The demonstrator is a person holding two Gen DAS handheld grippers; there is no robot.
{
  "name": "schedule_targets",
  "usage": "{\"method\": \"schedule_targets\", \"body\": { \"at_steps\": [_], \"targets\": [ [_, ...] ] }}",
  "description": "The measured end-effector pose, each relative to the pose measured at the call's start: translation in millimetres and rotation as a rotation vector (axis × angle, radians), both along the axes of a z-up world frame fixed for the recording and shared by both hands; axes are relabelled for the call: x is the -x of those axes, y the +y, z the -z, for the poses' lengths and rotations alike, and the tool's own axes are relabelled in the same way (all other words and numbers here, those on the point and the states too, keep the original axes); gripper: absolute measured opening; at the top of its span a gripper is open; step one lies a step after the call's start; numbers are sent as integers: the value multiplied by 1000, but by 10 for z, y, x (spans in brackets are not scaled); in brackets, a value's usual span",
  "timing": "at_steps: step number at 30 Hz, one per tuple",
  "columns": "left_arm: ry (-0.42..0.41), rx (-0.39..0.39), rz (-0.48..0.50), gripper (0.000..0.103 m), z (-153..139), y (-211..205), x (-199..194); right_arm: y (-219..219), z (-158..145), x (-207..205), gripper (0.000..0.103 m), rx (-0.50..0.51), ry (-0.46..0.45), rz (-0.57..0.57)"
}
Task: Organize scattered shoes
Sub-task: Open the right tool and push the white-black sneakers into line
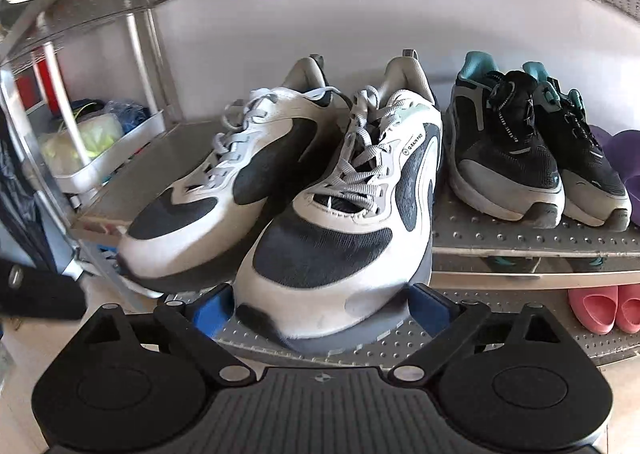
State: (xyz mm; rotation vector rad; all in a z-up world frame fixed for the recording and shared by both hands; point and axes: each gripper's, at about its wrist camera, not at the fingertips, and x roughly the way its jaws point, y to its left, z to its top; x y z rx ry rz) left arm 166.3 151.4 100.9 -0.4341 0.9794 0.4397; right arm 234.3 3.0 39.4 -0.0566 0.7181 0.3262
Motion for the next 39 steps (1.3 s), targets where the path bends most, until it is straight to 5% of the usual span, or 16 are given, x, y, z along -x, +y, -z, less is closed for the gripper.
{"method": "schedule_targets", "body": {
  "at_steps": [6, 15, 28, 32, 36, 39],
  "targets": [
    [3, 19, -24, 97, 45, 56, 63, -71, -120, -8, 77, 228, -92, -89],
    [17, 21, -1, 97, 86, 10, 34, -79, -110, -66, 76, 229, -95, -114],
    [30, 22, 4, 97, 117, 102, 9, -35, -127, -818, 74, 210, -29, -69],
    [15, 32, -27, 97, 80, 221, 70, -159, -182, -773, 78, 153, 42, -22],
    [-10, 37, -72, 97, 16, 363, 182, -358, -409, -315, 86, -84, 33, 28],
    [-25, 20, -113, 97, -25, 487, 276, -233, -479, -38, 86, -163, 23, -24]
  ]
}}
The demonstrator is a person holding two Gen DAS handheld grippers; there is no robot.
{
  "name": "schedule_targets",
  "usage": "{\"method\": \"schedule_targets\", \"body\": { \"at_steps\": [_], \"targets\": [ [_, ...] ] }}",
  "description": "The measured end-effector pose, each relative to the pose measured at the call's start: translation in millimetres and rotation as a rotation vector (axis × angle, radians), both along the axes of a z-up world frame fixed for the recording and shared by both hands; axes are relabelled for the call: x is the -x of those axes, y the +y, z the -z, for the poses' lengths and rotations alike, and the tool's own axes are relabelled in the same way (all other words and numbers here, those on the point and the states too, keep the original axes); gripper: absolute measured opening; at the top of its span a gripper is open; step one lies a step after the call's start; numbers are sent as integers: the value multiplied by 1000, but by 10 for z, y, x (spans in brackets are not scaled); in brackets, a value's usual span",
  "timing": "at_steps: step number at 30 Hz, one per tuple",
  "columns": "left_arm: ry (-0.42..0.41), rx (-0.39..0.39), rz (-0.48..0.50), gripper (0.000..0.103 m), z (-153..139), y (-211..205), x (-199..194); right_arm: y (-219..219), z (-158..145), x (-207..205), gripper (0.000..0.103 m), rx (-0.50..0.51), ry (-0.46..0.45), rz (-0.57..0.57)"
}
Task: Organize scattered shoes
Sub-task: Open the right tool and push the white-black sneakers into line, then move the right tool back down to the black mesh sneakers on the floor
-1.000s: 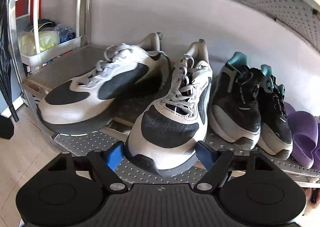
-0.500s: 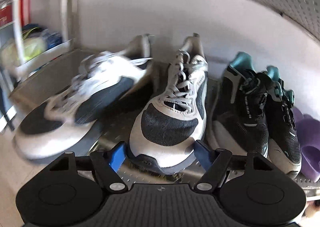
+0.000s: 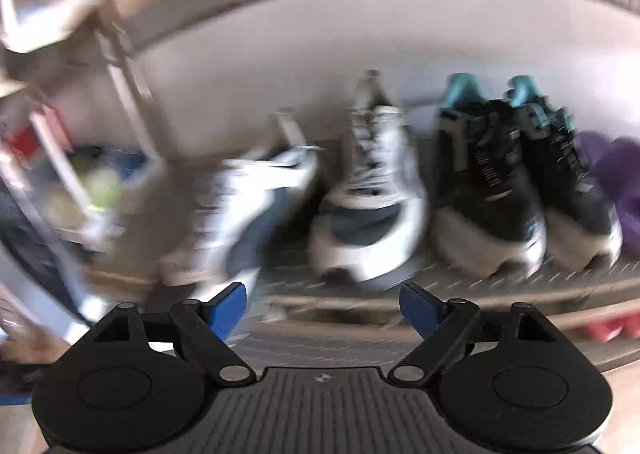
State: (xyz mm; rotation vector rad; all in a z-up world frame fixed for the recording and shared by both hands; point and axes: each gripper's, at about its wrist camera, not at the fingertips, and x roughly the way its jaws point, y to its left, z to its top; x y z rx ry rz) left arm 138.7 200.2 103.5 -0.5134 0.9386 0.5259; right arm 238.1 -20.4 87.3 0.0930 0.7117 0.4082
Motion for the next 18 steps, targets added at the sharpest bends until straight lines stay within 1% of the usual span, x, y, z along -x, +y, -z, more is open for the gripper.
{"method": "schedule_targets", "body": {
  "at_steps": [1, 3, 6, 9, 11, 14, 15, 16, 17, 18],
  "targets": [
    [0, -13, -14, 97, -12, 46, 29, 84, -14, 86, 90, -14, -14, -19],
    [0, -40, -42, 97, -29, 144, 88, 288, -21, 209, 94, -21, -50, -50],
    [7, -63, -92, 97, -32, 334, 178, 667, 40, 294, 95, 20, -82, -99],
    [6, -63, -137, 97, -36, 512, 265, 962, 132, 301, 95, 79, -104, -131],
    [0, -62, -151, 97, -43, 584, 318, 1148, 213, 276, 95, 139, -116, -131],
    [-1, -60, -144, 97, -48, 621, 333, 1348, 310, 218, 93, 207, -116, -117],
    [-1, -58, -142, 97, -43, 625, 331, 1418, 345, 188, 95, 232, -109, -103],
    [0, -53, -136, 97, -40, 622, 329, 1462, 365, 168, 86, 253, -109, -94],
    [0, -48, -131, 97, -37, 620, 328, 1501, 372, 159, 82, 290, -120, -87],
    [1, -43, -125, 97, -34, 617, 326, 1522, 366, 152, 81, 320, -127, -92]
  ]
}}
